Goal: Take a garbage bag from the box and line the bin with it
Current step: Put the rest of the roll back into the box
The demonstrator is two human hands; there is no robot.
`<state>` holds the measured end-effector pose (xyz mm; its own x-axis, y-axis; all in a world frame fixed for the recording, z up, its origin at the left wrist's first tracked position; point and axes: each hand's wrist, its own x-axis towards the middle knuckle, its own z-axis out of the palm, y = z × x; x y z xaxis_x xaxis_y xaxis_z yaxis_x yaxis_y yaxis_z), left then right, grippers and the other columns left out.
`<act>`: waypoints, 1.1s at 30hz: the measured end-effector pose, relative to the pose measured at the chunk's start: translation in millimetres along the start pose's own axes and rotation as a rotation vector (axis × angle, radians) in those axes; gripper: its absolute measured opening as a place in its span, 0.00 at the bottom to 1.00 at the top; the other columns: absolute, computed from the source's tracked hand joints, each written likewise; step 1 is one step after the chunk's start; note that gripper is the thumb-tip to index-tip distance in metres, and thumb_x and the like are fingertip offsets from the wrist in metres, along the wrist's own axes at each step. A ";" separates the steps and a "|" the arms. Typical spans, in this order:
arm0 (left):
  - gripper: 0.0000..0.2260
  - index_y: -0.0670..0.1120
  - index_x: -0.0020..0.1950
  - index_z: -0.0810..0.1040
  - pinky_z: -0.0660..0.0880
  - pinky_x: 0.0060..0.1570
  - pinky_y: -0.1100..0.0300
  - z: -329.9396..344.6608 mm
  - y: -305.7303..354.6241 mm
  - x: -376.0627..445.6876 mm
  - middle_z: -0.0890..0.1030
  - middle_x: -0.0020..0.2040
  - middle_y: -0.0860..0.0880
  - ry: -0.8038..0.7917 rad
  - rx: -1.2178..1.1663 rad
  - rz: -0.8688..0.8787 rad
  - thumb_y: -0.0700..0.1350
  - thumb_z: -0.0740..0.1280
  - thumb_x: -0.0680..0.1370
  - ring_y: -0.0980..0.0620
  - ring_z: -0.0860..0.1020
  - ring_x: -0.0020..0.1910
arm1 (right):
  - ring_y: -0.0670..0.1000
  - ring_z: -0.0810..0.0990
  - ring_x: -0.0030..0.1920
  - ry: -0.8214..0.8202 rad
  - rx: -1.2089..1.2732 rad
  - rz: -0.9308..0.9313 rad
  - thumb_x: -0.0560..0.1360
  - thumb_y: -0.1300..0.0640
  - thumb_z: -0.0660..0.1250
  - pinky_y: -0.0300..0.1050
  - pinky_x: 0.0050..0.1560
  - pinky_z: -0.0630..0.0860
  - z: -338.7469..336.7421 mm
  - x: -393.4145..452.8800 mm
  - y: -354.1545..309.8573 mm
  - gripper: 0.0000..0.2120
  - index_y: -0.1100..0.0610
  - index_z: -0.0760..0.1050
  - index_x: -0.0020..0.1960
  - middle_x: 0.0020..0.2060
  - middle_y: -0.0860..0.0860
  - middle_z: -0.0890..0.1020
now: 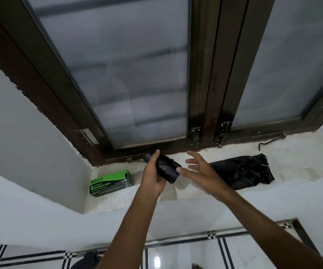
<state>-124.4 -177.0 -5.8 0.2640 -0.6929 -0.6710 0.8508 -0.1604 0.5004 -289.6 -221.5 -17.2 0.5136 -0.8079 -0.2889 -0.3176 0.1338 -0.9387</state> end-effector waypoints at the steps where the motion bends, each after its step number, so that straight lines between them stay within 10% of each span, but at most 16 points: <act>1: 0.22 0.40 0.62 0.75 0.78 0.50 0.48 -0.6 0.9 -1.3 0.81 0.53 0.39 -0.032 -0.004 0.008 0.51 0.73 0.74 0.42 0.80 0.52 | 0.47 0.75 0.64 -0.071 0.094 0.057 0.66 0.40 0.77 0.47 0.64 0.75 14.1 1.7 0.4 0.41 0.44 0.63 0.75 0.64 0.46 0.74; 7: 0.24 0.40 0.67 0.73 0.78 0.59 0.47 -26.0 20.2 -4.0 0.79 0.61 0.37 -0.054 0.078 0.272 0.44 0.73 0.73 0.40 0.78 0.60 | 0.53 0.83 0.58 -0.111 0.402 -0.062 0.72 0.59 0.77 0.52 0.58 0.81 62.1 10.9 -1.6 0.22 0.51 0.78 0.64 0.58 0.53 0.84; 16: 0.15 0.53 0.59 0.80 0.79 0.56 0.57 -105.5 92.3 -21.5 0.83 0.54 0.55 0.003 1.131 0.671 0.44 0.74 0.74 0.55 0.79 0.57 | 0.51 0.82 0.58 -0.076 0.271 -0.122 0.70 0.66 0.76 0.43 0.58 0.79 88.2 28.2 -4.0 0.20 0.49 0.82 0.58 0.56 0.51 0.84; 20: 0.29 0.54 0.66 0.74 0.71 0.62 0.55 -145.0 107.9 -17.4 0.76 0.64 0.54 0.163 1.552 0.839 0.55 0.78 0.67 0.52 0.73 0.62 | 0.49 0.81 0.57 0.050 0.137 -0.143 0.69 0.65 0.75 0.47 0.60 0.79 93.9 42.4 7.2 0.20 0.47 0.83 0.56 0.55 0.49 0.83; 24: 0.43 0.52 0.78 0.58 0.57 0.74 0.46 -169.8 111.3 -6.1 0.62 0.77 0.50 0.266 2.128 0.647 0.59 0.74 0.69 0.46 0.57 0.77 | 0.48 0.80 0.55 0.109 0.052 -0.158 0.69 0.66 0.75 0.50 0.59 0.80 98.3 52.8 16.9 0.20 0.48 0.83 0.56 0.55 0.50 0.83; 29: 0.27 0.51 0.68 0.73 0.69 0.63 0.46 -173.5 93.3 0.5 0.78 0.64 0.48 0.346 1.944 0.755 0.50 0.74 0.71 0.44 0.73 0.64 | 0.49 0.79 0.56 0.016 -0.004 -0.210 0.68 0.67 0.76 0.38 0.58 0.75 105.9 56.6 17.4 0.21 0.51 0.83 0.58 0.54 0.51 0.78; 33: 0.26 0.48 0.63 0.77 0.73 0.54 0.50 -173.9 89.9 -2.6 0.81 0.57 0.46 0.295 1.867 0.838 0.47 0.77 0.67 0.41 0.76 0.56 | 0.53 0.80 0.58 -0.089 0.080 -0.175 0.68 0.66 0.77 0.47 0.63 0.77 90.7 59.1 22.2 0.21 0.47 0.84 0.56 0.56 0.54 0.78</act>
<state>30.4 -67.4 -54.2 0.4686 -0.8833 0.0124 -0.8233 -0.4315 0.3688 -194.0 -214.2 -72.1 0.6248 -0.7695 -0.1323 -0.1553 0.0436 -0.9869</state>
